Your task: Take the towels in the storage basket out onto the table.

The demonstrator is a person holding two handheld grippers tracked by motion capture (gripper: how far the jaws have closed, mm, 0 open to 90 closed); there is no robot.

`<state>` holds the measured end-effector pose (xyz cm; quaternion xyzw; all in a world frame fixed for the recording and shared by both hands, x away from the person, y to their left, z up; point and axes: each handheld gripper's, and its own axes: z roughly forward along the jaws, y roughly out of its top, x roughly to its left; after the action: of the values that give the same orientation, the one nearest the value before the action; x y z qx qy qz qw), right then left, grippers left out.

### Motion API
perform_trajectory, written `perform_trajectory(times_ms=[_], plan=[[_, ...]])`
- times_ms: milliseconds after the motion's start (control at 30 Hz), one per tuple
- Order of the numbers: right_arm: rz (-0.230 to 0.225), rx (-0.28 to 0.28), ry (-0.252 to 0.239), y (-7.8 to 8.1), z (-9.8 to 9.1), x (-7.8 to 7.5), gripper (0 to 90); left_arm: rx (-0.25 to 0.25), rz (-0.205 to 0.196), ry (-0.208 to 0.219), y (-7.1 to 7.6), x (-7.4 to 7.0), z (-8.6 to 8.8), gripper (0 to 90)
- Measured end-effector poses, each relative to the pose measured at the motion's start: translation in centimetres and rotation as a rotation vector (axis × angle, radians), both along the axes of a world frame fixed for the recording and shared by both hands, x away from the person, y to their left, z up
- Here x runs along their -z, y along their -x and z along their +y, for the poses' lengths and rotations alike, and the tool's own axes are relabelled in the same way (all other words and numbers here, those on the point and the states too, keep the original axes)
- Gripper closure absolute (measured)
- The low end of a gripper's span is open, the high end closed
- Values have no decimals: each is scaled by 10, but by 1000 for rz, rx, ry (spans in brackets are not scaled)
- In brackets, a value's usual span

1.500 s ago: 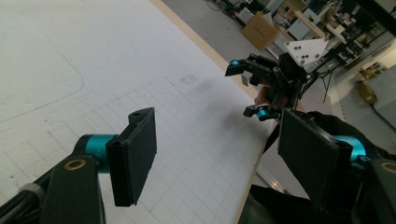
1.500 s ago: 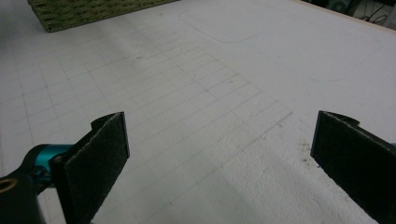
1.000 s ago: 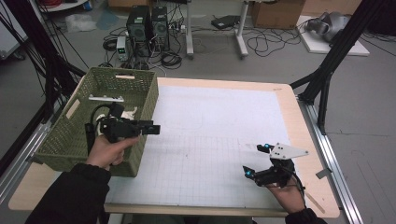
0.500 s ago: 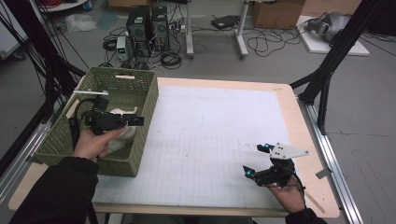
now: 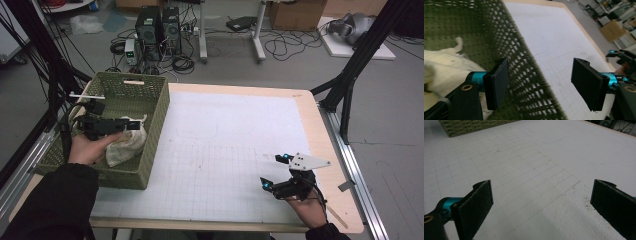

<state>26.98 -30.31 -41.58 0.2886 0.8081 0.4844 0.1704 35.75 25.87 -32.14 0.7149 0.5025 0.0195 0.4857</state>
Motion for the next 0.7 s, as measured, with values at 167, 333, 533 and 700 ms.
perform_trajectory(times_ms=[167,333,533,700], plan=[[3,1,-2,-1,0,0,35,-38,0,-68,-3,2,6,327],[0,3,-1,-1,0,0,34,-71,-6,-160,-5,4,10,326],[2,2,-3,-1,0,0,34,-92,-9,-263,-10,6,10,344],[3,2,-4,-1,-1,0,35,-98,-10,-343,-14,9,9,342]])
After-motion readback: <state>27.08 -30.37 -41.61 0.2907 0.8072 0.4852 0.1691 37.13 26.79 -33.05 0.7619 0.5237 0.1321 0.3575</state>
